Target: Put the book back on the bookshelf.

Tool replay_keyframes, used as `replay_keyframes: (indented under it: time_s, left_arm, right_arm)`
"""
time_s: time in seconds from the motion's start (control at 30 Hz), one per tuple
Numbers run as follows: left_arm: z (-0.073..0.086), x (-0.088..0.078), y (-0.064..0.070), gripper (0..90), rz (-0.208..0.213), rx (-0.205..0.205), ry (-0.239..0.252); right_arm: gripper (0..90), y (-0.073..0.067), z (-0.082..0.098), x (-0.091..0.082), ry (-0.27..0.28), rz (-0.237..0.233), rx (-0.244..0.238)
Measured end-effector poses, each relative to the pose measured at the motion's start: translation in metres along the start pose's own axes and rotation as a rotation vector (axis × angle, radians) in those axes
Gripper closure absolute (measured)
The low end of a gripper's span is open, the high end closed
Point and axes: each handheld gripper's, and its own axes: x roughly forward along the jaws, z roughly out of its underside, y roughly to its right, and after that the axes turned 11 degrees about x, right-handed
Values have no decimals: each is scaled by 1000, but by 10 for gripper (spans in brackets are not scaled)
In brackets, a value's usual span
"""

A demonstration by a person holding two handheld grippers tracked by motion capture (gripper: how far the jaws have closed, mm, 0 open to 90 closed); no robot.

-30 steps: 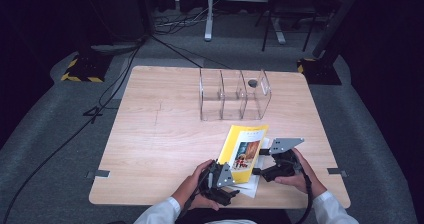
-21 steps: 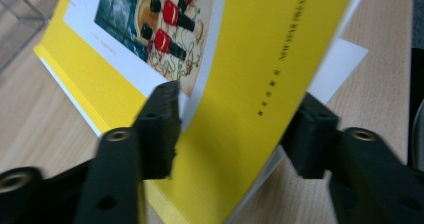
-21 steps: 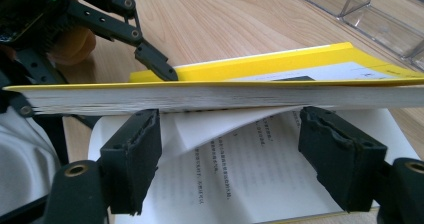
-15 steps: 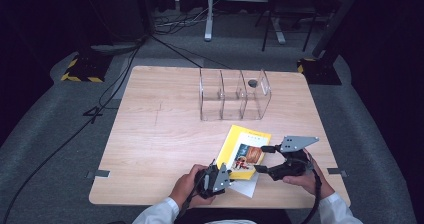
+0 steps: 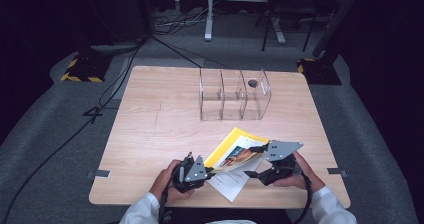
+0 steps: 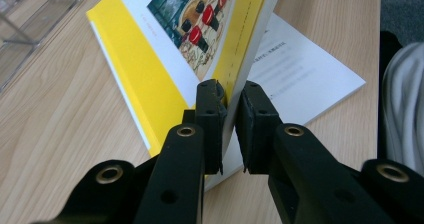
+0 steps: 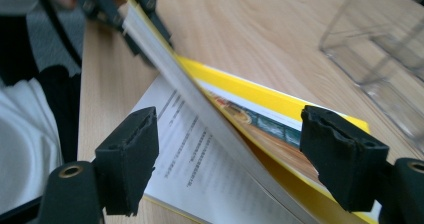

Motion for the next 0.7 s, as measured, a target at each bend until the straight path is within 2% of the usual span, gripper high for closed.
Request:
replay_keyframes:
  time_s: [0.07, 0.2, 0.23, 0.33, 0.43, 0.47, 0.5, 0.57, 0.63, 0.7]
  left_arm:
    - [8, -8, -4, 804, 7, -13, 8]
    - [27, -24, -10, 796, 36, -27, 24]
    - [27, -24, -10, 793, 36, -27, 24]
    - [37, -33, -16, 785, 49, -34, 23]
    - [50, -39, -25, 773, 47, -70, 37]
    - [50, -39, -25, 767, 47, -70, 37]
    - [52, -40, -27, 767, 46, -72, 37]
    - [57, -42, -31, 743, 38, -100, 37]
    - [60, -42, -33, 738, 36, -110, 42]
    - [61, -42, -37, 730, 33, -117, 45]
  right_arm:
    - [259, -3, -3, 13, -30, 5, -36]
    - [290, -1, -2, 37, -97, 66, -70]
    - [290, -1, -2, 37, -97, 66, -70]
    - [320, 6, 2, 46, -129, 130, -84]
    - [449, 18, 9, 46, -125, 142, -67]
    - [496, 21, 11, 47, -122, 139, -62]
    - [496, 21, 11, 47, -122, 139, -62]
    - [577, 27, 19, 48, -99, 124, -60]
    - [598, 27, 20, 48, -91, 121, -58]
    - [660, 25, 23, 49, -73, 124, -111]
